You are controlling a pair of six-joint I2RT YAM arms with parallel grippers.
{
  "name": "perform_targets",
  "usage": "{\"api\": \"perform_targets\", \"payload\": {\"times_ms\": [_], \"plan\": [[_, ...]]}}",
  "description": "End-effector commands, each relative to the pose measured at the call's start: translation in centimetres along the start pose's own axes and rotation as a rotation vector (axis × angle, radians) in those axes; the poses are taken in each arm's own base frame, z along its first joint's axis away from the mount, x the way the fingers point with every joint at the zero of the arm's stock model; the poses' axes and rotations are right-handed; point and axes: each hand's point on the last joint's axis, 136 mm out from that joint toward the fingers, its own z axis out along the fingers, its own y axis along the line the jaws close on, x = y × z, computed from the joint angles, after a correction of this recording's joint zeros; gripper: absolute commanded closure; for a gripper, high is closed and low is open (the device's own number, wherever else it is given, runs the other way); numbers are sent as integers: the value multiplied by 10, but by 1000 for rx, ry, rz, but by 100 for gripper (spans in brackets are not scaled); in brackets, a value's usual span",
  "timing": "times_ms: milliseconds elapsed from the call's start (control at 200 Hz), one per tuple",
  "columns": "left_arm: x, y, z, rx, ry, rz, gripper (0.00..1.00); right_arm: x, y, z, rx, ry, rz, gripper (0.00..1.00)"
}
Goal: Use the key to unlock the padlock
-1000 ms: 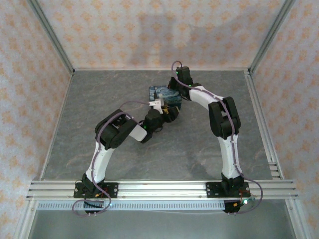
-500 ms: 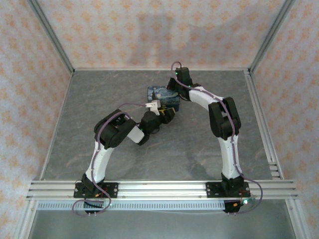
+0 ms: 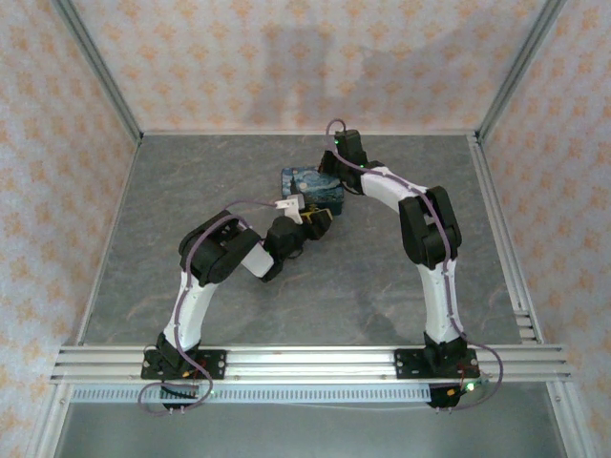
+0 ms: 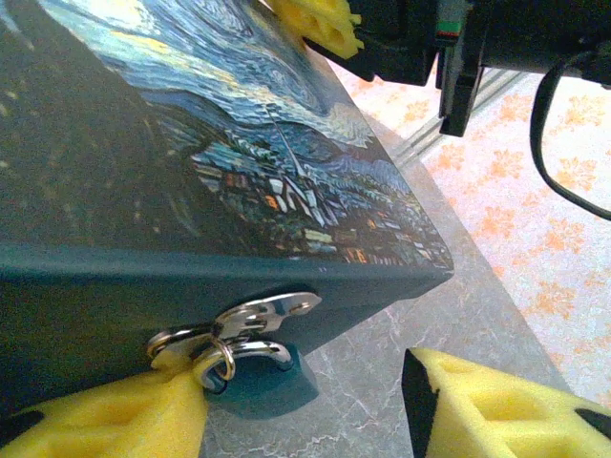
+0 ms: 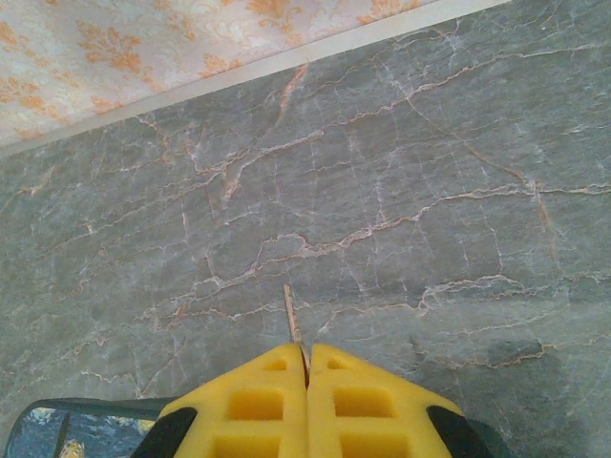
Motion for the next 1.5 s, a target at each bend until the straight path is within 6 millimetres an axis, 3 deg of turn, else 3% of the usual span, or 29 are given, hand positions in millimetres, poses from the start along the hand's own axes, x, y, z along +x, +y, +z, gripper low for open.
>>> {"api": "perform_targets", "payload": {"times_ms": [0, 175, 325, 370, 395, 455, 525, 570, 961, 1196, 1396, 1496], "plan": [[-18, -2, -3, 3, -52, 5, 34, 142, -51, 9, 167, 428, 21, 100], [-16, -2, 3, -3, -37, 16, 32, 141, -50, 9, 165, 426, 24, 100], [-10, -1, 9, 12, -19, -28, 49, 141, -50, 8, 165, 427, 25, 100], [-9, 0, 8, 20, -28, -38, 61, 142, -50, 8, 168, 427, 25, 100], [-9, 2, 9, 19, -29, -45, 62, 142, -50, 8, 169, 427, 24, 100], [-7, 2, 11, 19, -20, -48, 57, 142, -50, 7, 168, 428, 22, 100], [-8, 1, 11, 16, -24, -47, 43, 142, -51, 7, 170, 428, 21, 100], [-9, 0, 12, 13, -23, -38, 41, 142, -51, 6, 170, 429, 20, 100], [-4, -1, 10, 43, -5, -100, 57, 142, -51, 5, 171, 431, 17, 100], [0, -11, 1, 82, 28, -80, 49, 140, -48, 4, 168, 430, 9, 100], [7, -5, 3, 75, 50, -110, 55, 140, -47, 5, 167, 430, 8, 100], [10, -2, 6, 59, 55, -112, 46, 141, -46, 4, 168, 434, 6, 100]]}}
